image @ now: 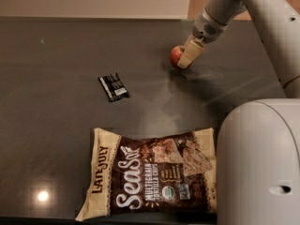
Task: Move apple near brown chip bag
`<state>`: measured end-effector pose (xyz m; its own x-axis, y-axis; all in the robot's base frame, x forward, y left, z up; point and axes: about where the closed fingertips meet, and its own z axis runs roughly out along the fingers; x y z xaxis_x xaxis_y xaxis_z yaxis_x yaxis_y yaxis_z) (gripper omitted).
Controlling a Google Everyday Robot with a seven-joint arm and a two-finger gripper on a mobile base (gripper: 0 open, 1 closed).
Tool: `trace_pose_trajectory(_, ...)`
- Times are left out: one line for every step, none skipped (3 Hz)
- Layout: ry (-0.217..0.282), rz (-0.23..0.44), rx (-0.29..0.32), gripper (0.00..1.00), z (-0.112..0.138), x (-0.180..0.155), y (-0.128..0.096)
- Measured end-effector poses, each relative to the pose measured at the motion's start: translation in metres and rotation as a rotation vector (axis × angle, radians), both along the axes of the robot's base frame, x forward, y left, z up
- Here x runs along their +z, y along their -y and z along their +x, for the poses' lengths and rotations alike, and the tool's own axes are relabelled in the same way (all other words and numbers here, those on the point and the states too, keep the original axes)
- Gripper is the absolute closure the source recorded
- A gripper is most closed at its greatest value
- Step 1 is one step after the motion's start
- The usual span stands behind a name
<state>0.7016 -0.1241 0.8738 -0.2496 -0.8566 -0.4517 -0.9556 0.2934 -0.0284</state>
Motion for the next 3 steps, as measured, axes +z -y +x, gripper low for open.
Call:
trace_pose_trajectory(-0.010, -0.003, 0.027, 1.00, -0.026, 0.018, 0.000)
trace_pose_trajectory(-0.033, -0.025, 0.070, 1.00, -0.066, 0.028, 0.001)
trace_pose_trajectory(-0.062, -0.048, 0.131, 1.00, -0.111, 0.025, -0.003)
